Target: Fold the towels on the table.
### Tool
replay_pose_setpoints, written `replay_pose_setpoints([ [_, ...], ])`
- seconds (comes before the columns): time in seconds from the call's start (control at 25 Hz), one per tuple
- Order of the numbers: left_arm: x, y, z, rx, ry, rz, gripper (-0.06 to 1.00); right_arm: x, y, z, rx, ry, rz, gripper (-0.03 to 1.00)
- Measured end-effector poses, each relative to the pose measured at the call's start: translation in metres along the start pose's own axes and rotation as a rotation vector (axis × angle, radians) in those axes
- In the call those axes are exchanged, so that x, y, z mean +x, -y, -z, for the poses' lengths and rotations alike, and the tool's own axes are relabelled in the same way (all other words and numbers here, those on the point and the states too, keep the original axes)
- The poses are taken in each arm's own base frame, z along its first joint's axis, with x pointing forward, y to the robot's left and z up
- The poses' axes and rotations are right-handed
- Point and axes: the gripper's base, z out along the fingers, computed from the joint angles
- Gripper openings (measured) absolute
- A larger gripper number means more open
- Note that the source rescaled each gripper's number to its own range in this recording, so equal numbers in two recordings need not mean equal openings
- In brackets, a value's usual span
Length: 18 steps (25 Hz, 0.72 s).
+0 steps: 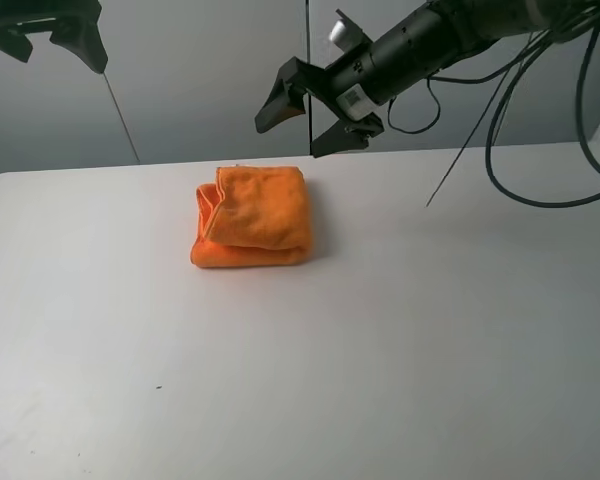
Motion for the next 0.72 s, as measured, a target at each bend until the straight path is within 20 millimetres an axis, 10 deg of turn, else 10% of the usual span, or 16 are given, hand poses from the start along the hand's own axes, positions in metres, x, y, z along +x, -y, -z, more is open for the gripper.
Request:
replay_pose_setpoints([
  [0.32,0.068,-0.031,0.028,0.085,-0.021,0.153,1.00,0.032,0.018,0.126,0.382,0.148,-0.008,1.00],
  [0.72,0.178,-0.020,0.136,0.095,0.314,0.193,1.00,0.166,-0.048,0.219,0.546,0.307,0.085,1.00],
])
